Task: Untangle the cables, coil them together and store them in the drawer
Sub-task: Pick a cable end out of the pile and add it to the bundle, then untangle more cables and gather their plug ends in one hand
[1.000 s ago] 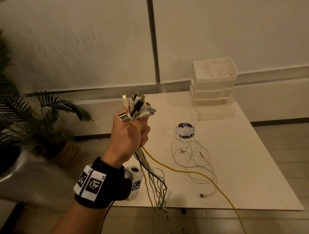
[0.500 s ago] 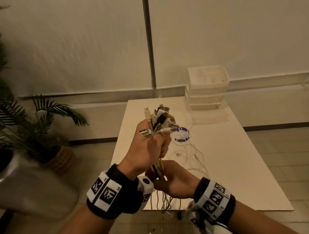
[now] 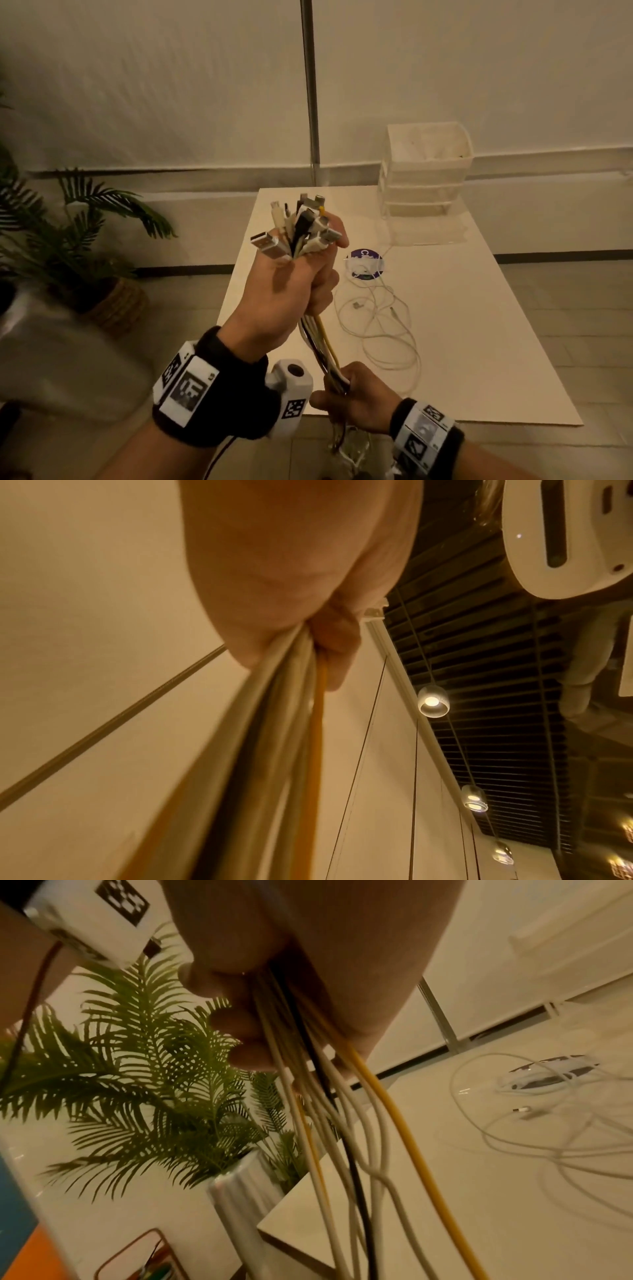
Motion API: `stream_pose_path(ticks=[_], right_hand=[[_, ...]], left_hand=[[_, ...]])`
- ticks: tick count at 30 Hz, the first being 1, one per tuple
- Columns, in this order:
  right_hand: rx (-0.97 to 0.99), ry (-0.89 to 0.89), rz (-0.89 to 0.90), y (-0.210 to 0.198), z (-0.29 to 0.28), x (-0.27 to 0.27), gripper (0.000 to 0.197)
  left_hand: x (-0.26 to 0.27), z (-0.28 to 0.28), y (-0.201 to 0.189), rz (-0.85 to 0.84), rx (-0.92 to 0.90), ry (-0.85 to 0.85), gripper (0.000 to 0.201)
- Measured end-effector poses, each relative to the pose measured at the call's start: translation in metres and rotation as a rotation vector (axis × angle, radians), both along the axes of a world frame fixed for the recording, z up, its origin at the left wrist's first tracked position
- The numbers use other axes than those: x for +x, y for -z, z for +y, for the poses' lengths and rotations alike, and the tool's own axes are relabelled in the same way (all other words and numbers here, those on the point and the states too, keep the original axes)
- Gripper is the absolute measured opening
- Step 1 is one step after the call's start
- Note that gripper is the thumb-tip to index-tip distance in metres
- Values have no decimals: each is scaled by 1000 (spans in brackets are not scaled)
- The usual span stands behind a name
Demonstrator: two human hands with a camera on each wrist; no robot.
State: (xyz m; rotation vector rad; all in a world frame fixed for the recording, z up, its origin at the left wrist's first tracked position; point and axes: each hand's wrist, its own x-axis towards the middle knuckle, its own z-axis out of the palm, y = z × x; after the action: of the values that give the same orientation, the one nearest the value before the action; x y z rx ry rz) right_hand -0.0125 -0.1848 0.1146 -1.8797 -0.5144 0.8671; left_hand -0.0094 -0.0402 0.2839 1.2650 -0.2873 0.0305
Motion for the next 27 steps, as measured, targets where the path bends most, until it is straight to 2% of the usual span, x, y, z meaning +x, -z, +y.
stream_pose_path(ticks=[4,6,8,10,11,13,15,16,18,21,23,25,27], right_hand=[[-33,50,-4,13,-3,-8,53],[-38,8,6,16,-11,-8,39],[-59,-73,3,19,-29,0,14],[-101,-86,-13,34,-56,16,54],[-165,-27,-51,45,-68,25,63],[-364,48,-232,70,-91,41,62],[-645,-27,-465,97,-106,53,59],[-739,-96,-528,108,-110,57,58],[-835,-205,-587,121,-113,56,56],[-929,-271,-686,140,-114,52,50],[-935,-263,-678,153,-117,51,50],[-876,-267,-685,145,-113,54,41],[-727,-64,-610,128,-109,65,24]], left_hand=[[3,-8,7,36,-24,-27,16],[4,-11,13,63,27,-50,17],[4,-14,18,91,86,-82,19],[3,-14,21,115,109,-125,19],[4,-13,23,124,110,-145,20],[4,-12,25,149,82,-174,20],[6,-13,25,186,31,-194,29],[8,-13,25,209,7,-203,36],[11,-16,22,254,-27,-212,47],[15,-18,19,290,-38,-198,51],[19,-18,19,284,-42,-201,49],[22,-17,21,278,-51,-216,45],[26,-15,22,279,-52,-221,43]])
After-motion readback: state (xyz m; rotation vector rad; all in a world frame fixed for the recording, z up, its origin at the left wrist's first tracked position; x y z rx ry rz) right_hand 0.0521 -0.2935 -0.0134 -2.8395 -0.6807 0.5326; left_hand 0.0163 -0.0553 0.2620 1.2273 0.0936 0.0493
